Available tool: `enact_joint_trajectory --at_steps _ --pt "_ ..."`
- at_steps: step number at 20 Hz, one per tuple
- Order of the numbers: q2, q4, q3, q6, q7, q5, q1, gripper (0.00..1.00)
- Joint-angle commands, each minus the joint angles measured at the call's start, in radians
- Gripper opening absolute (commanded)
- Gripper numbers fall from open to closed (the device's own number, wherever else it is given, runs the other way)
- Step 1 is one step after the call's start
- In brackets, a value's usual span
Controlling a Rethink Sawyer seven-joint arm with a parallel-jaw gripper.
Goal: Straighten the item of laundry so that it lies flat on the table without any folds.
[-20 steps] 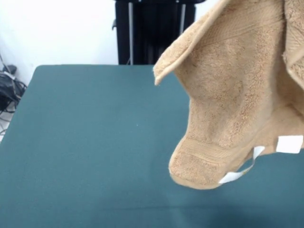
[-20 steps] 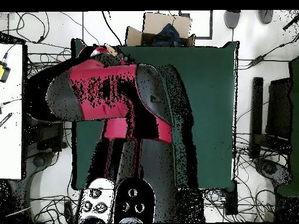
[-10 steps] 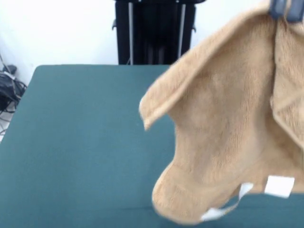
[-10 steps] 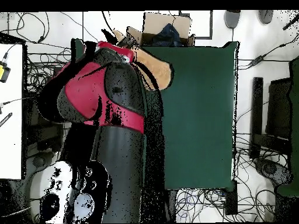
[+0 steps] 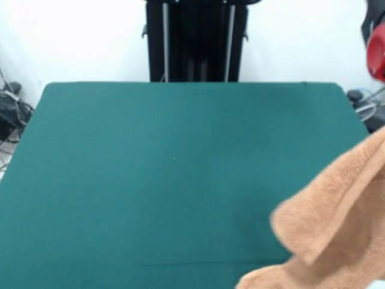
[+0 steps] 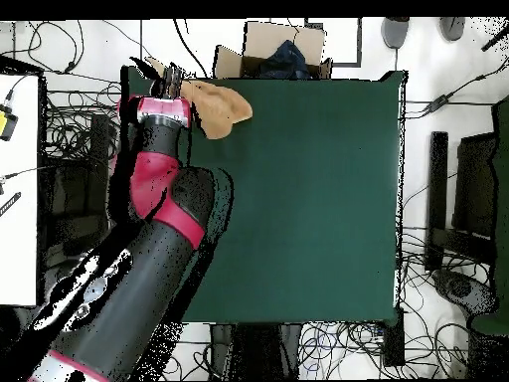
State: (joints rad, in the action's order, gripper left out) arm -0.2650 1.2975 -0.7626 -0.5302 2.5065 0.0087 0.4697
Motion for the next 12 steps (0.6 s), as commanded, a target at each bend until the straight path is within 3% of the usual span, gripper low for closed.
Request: enact_joint_trajectory --at_steps 1,7,12 --pt "0.124 0.238 -0.079 -0.184 0.011 0.177 -0.039 0.0" --pt "0.08 0.254 0.003 -0.233 0.047 0.032 -0.108 0.0" --pt "0.056 0.211 0.075 -0.265 0.105 -0.191 -0.213 0.0"
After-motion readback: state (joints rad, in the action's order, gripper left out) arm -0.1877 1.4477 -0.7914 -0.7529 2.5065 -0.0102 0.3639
